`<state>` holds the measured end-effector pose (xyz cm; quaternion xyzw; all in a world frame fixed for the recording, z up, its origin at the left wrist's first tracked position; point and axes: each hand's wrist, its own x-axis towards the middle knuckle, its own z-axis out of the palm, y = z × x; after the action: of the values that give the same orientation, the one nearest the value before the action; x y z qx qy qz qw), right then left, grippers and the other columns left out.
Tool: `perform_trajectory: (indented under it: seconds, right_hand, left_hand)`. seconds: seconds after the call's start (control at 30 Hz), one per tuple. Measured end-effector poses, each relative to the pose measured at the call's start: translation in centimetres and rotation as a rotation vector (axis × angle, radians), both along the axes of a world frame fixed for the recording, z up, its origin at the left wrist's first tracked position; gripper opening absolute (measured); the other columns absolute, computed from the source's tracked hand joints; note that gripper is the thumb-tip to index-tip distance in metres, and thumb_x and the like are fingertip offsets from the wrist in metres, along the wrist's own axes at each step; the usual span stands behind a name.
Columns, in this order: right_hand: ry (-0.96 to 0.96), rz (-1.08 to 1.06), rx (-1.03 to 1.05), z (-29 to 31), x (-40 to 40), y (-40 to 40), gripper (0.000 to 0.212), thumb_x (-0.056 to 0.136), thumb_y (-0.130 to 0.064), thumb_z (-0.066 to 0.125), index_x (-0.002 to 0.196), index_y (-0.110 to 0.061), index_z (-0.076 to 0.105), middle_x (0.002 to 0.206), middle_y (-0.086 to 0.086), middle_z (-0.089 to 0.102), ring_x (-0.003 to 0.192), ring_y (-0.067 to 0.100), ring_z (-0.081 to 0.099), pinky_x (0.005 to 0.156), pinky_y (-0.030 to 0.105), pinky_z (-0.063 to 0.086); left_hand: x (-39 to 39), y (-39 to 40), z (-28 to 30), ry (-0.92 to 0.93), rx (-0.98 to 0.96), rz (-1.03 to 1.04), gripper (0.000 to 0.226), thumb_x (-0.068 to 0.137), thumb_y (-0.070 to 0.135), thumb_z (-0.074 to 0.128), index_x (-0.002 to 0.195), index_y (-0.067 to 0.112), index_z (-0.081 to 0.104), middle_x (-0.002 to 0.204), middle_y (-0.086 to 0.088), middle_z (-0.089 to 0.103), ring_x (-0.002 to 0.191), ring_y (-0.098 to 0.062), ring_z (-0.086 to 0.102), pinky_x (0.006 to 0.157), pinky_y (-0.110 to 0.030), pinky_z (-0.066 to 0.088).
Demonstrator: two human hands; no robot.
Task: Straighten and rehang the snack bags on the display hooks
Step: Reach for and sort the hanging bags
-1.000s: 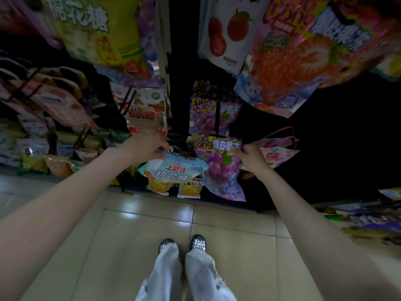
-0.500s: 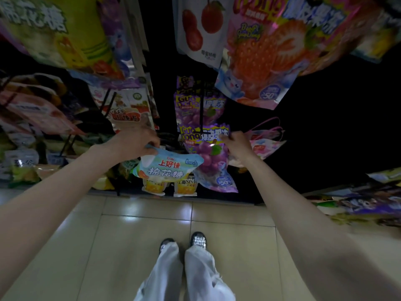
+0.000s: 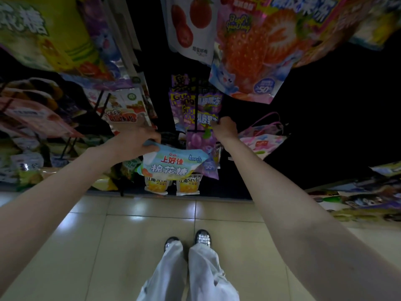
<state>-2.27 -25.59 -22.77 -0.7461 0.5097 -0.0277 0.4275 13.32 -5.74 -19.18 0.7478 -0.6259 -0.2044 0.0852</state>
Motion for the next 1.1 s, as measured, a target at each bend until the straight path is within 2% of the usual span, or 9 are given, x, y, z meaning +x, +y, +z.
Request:
perform_trajectory:
  seconds: [0.13, 0.2, 0.33, 0.43, 0.53, 0.67, 0.87, 0.97, 1.1]
  right_hand:
    - [-0.055, 0.052, 0.043, 2.1, -0.2, 0.5, 0.042, 0.101, -0.027, 0.038, 0.112, 0.008, 0.057, 0.113, 0.024, 0.060, 0.106, 0.034, 0.057, 0.071, 0.032, 0.037]
    - [-0.165, 0.064, 0.071, 3.9, -1.4, 1.1, 0.043, 0.100, -0.031, 0.039, 0.121, 0.003, 0.056, 0.122, 0.020, 0.058, 0.110, 0.031, 0.055, 0.082, 0.033, 0.042]
    - [-0.375, 0.068, 0.448, 8.0, -5.2, 2.8, 0.034, 0.096, -0.040, 0.044, 0.113, -0.015, 0.060, 0.104, 0.004, 0.064, 0.088, 0.014, 0.062, 0.075, 0.025, 0.047]
    - [-0.411, 0.115, 0.496, 11.3, -7.9, 3.4, 0.022, 0.093, -0.029, 0.053, 0.113, -0.020, 0.055, 0.101, -0.003, 0.065, 0.088, 0.009, 0.063, 0.076, 0.024, 0.052]
    - [-0.523, 0.099, 0.409, 14.1, -10.5, 3.3, 0.063, 0.074, -0.027, 0.068, 0.131, -0.022, 0.041, 0.126, 0.002, 0.057, 0.113, 0.019, 0.057, 0.096, 0.039, 0.048]
    - [-0.570, 0.082, 0.174, 17.6, -13.7, 3.5, 0.092, 0.059, -0.030, 0.077, 0.140, -0.021, 0.033, 0.131, 0.000, 0.055, 0.116, 0.014, 0.056, 0.097, 0.036, 0.048]
    - [-0.709, -0.165, -0.106, 20.9, -17.8, 1.7, 0.093, 0.047, -0.037, 0.084, 0.129, -0.018, 0.043, 0.124, 0.004, 0.061, 0.109, 0.017, 0.061, 0.090, 0.038, 0.052]
    - [-0.783, -0.243, -0.143, 21.6, -20.3, 0.5, 0.097, 0.047, -0.042, 0.084, 0.131, -0.020, 0.042, 0.123, 0.003, 0.061, 0.110, 0.018, 0.061, 0.090, 0.039, 0.052]
    - [-0.766, -0.326, -0.139, 20.3, -23.7, -1.9, 0.080, 0.058, -0.036, 0.086, 0.126, -0.019, 0.047, 0.119, 0.007, 0.063, 0.108, 0.021, 0.061, 0.091, 0.042, 0.051]
  left_hand:
    - [0.1, 0.1, 1.4, 0.180, 0.111, 0.094, 0.012, 0.092, 0.032, 0.055, 0.080, 0.030, 0.052, 0.095, -0.010, 0.049, 0.083, -0.030, 0.053, 0.070, -0.036, 0.040]
    - [-0.2, -0.1, 2.8, 0.225, 0.127, 0.118, 0.015, 0.093, 0.030, 0.053, 0.080, 0.024, 0.051, 0.088, -0.011, 0.051, 0.076, -0.025, 0.053, 0.064, -0.031, 0.038]
    - [-1.6, -1.1, 6.2, 0.398, 0.041, 0.147, 0.017, 0.093, 0.016, 0.054, 0.076, 0.018, 0.052, 0.073, 0.007, 0.057, 0.064, 0.000, 0.051, 0.056, -0.014, 0.034]
    - [-2.9, -2.2, 8.8, 0.556, -0.039, 0.184, 0.020, 0.092, 0.015, 0.056, 0.073, 0.019, 0.051, 0.069, 0.004, 0.052, 0.060, -0.004, 0.049, 0.057, -0.022, 0.036]
    - [-4.6, -3.7, 12.5, 0.621, -0.167, 0.133, 0.022, 0.090, 0.012, 0.058, 0.071, 0.015, 0.048, 0.068, 0.000, 0.048, 0.056, 0.003, 0.047, 0.053, -0.012, 0.035]
    - [-6.8, -6.1, 16.9, 0.729, -0.380, 0.082, 0.013, 0.082, 0.020, 0.065, 0.073, 0.018, 0.055, 0.061, 0.013, 0.056, 0.059, 0.005, 0.047, 0.057, -0.013, 0.034]
    - [-11.3, -10.0, 21.0, 0.605, -0.642, 0.029, 0.024, 0.089, 0.003, 0.057, 0.110, 0.014, 0.058, 0.098, 0.003, 0.058, 0.087, -0.001, 0.055, 0.077, -0.014, 0.042]
    - [-13.5, -12.0, 22.0, 0.496, -0.740, -0.069, 0.031, 0.088, 0.001, 0.056, 0.118, 0.009, 0.055, 0.102, 0.004, 0.055, 0.077, 0.009, 0.053, 0.068, -0.004, 0.039]
    - [-16.7, -14.1, 20.6, 0.265, -0.791, -0.215, 0.041, 0.083, 0.009, 0.056, 0.124, 0.004, 0.053, 0.118, -0.009, 0.054, 0.104, -0.014, 0.052, 0.085, -0.009, 0.036]
